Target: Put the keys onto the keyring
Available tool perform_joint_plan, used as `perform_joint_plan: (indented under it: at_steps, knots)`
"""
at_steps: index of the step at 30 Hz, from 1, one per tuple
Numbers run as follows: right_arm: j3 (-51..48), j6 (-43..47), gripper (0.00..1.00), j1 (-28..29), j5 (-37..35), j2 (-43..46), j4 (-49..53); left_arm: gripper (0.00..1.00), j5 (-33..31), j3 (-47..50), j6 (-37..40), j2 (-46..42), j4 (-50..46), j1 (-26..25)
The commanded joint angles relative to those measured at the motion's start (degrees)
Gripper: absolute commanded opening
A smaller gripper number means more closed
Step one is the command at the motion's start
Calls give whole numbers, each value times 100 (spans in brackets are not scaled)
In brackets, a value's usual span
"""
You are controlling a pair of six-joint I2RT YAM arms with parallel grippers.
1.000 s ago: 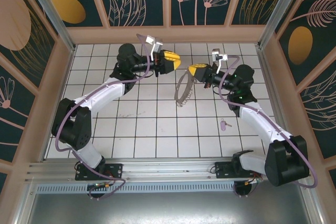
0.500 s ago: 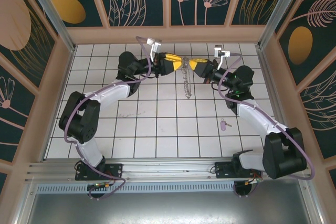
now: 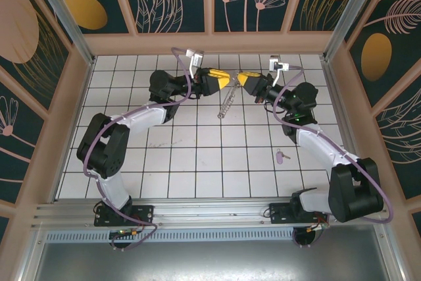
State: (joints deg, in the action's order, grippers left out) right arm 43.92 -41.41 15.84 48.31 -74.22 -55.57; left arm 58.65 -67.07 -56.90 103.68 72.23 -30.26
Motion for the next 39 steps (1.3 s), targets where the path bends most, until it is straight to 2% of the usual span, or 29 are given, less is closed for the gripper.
perform_joint_plan:
  at_steps: [1, 32, 39]
  knots:
    - [202, -96, 0, -19, -41, -6, -505, 29, -74, -54, -47, 65, 240, -50]
    - [174, -148, 0, 32, 82, -52, -589, 30, -161, -552, 110, 380, -94, -181]
    - [155, -130, 0, 39, 82, -58, -570, 20, -194, -562, 113, 381, -81, -181]
